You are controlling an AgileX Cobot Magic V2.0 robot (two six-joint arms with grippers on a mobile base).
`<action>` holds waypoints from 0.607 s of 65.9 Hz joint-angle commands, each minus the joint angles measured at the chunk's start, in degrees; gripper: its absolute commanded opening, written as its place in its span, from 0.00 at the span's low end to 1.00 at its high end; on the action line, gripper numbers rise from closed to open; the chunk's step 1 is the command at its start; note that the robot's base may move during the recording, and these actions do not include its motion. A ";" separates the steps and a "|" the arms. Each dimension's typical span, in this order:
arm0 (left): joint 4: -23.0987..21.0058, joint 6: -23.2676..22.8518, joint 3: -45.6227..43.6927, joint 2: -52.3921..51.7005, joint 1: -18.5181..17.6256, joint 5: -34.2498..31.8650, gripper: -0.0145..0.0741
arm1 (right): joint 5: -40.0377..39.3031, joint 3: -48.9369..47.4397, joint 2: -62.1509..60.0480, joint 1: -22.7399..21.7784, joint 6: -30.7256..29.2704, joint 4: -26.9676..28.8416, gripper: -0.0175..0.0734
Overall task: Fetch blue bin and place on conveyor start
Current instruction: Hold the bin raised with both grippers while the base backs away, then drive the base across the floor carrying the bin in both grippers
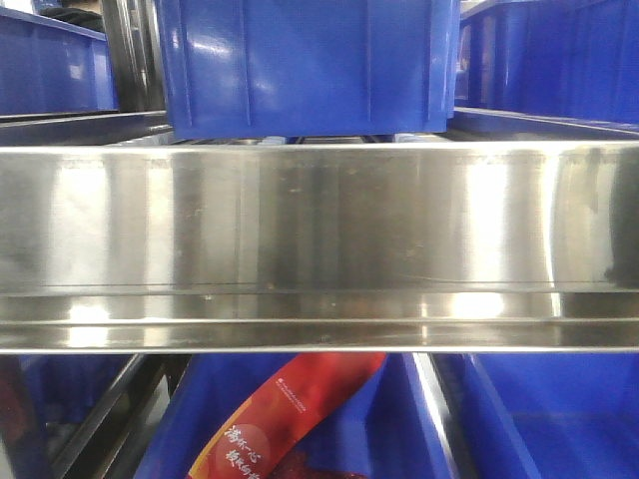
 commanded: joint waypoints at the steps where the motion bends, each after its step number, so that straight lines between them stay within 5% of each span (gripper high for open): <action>1: 1.52 0.09 -0.58 -0.31 0.18 -2.18 0.04 | -3.43 -0.72 -1.00 0.15 -0.34 -1.13 0.02; 40: 2.42 0.09 -0.58 -0.31 0.18 -4.95 0.04 | -3.01 -0.72 -1.00 0.15 -0.34 -1.13 0.02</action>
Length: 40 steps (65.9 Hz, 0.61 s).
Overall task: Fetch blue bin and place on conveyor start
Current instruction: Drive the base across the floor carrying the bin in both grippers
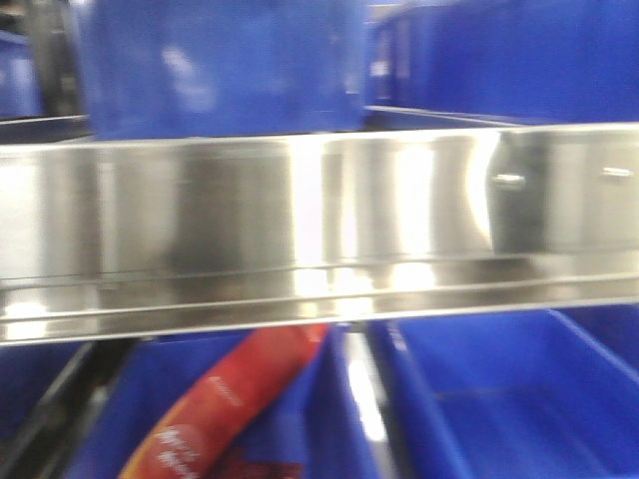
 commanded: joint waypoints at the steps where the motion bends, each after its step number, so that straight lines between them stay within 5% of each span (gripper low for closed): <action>1: 0.90 0.09 -0.58 -0.31 0.18 -2.73 0.04 | -2.67 -0.72 -1.00 0.15 -0.34 -1.02 0.02; 40: 1.29 0.09 -0.58 -0.22 0.18 -2.72 0.04 | -2.67 -0.72 -1.00 0.15 -0.34 -1.02 0.02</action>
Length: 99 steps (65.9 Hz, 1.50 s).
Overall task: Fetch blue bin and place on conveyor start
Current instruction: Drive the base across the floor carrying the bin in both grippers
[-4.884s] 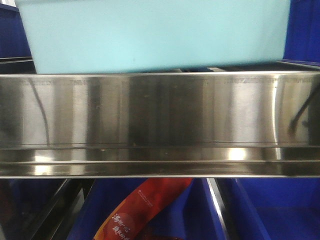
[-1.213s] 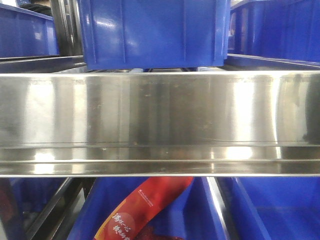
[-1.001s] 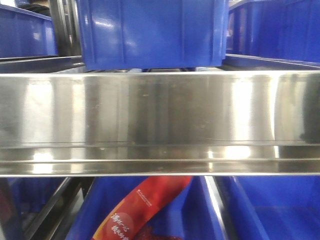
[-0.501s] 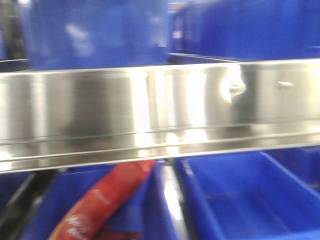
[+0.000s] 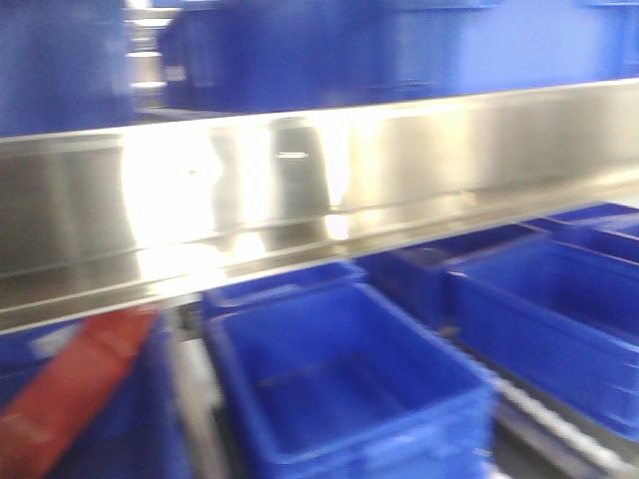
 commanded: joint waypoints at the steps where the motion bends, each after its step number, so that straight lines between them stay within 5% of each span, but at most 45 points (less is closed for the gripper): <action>1: 1.19 0.09 -0.58 -0.22 0.18 -2.64 0.04 | -2.67 -0.72 -1.00 0.15 -0.44 -1.02 0.02; 99: 1.72 0.09 -0.58 -0.22 0.18 -2.64 0.04 | -2.67 -0.72 -1.00 0.15 -0.44 -1.02 0.02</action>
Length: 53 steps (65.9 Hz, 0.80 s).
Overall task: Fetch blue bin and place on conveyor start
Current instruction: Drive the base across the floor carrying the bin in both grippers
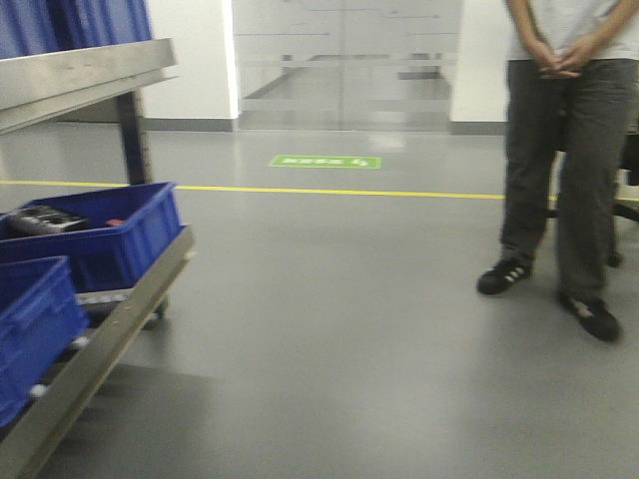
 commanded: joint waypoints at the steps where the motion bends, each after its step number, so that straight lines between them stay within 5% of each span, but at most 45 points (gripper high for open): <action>1: 1.28 0.09 -0.58 -0.54 0.18 -2.27 0.04 | -2.67 -0.72 -1.00 0.15 -0.44 -0.81 0.02; 53: 1.28 0.09 -0.58 -0.54 0.18 -2.27 0.04 | -2.67 -0.72 -1.00 0.15 -0.44 -0.81 0.02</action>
